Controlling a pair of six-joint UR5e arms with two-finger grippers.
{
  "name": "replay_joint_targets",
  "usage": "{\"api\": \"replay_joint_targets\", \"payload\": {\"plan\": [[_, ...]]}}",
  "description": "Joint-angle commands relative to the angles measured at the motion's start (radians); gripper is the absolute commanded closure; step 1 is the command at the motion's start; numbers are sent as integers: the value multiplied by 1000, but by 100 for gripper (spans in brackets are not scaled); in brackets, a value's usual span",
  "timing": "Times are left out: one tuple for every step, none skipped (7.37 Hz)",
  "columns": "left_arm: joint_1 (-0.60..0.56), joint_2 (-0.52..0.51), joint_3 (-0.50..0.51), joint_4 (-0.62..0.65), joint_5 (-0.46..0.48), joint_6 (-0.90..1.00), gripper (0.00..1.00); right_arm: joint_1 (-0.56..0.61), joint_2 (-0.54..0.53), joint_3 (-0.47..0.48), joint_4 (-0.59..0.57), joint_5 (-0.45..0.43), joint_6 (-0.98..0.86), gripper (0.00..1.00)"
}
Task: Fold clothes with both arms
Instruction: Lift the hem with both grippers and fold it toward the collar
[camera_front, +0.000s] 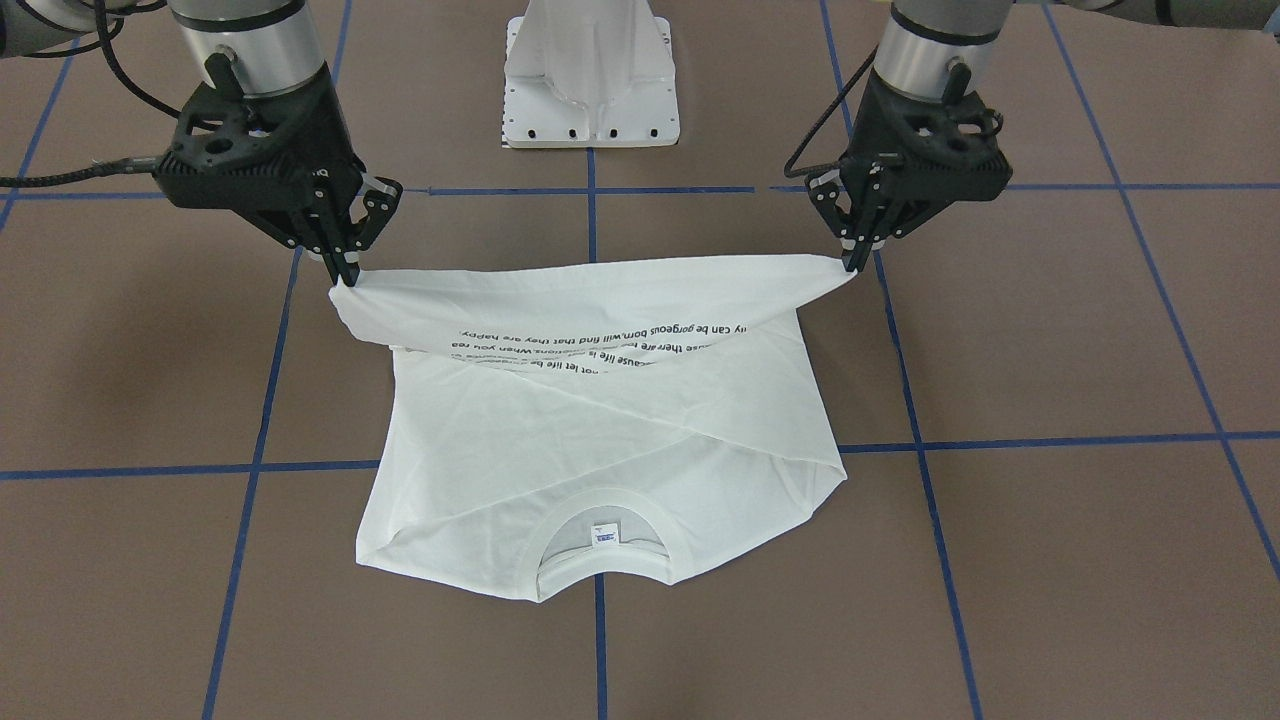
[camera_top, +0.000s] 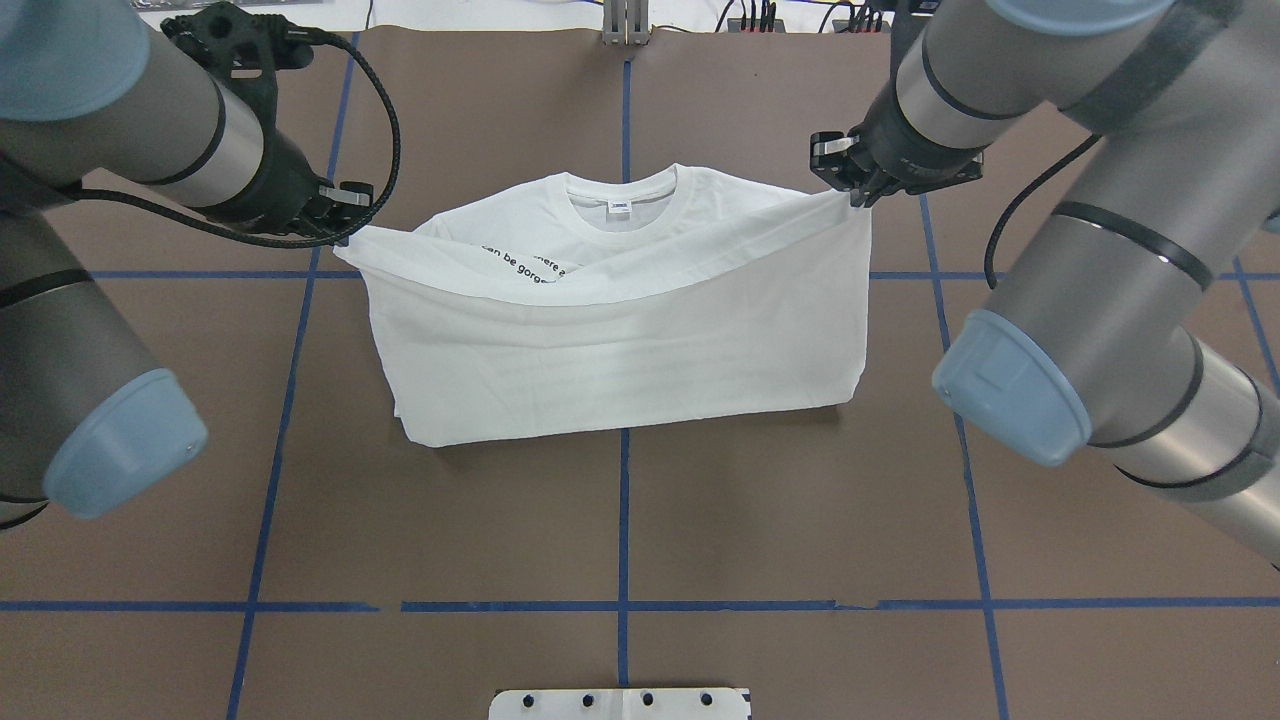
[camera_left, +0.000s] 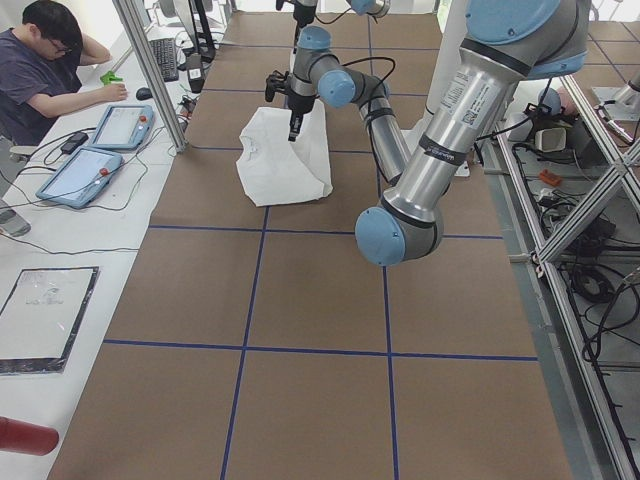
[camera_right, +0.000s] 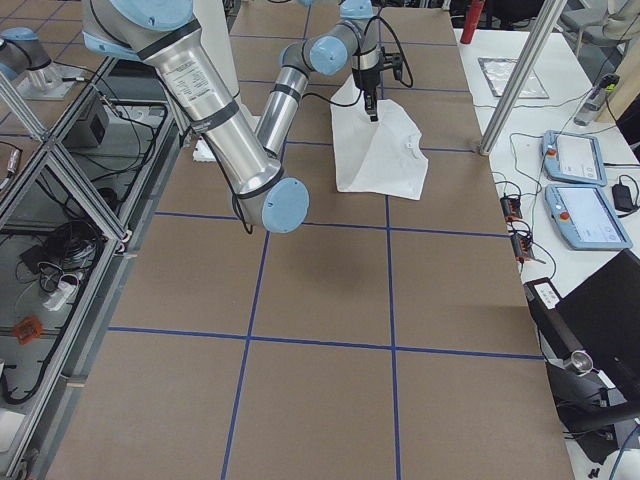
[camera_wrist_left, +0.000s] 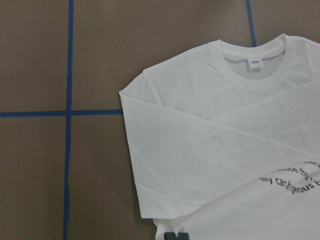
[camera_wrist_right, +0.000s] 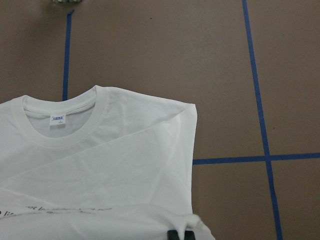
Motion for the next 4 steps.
{"api": "replay_joint_targets", "payload": {"plan": [[-1, 0, 188, -190, 28, 0, 100, 10, 22, -186, 157, -8, -12, 100], [-1, 0, 254, -267, 29, 0, 100, 10, 21, -286, 253, -15, -14, 100], [1, -3, 318, -328, 29, 0, 100, 10, 19, -378, 347, -28, -15, 100], [1, -5, 368, -377, 29, 0, 100, 7, 22, -452, 398, -40, -32, 100]]}}
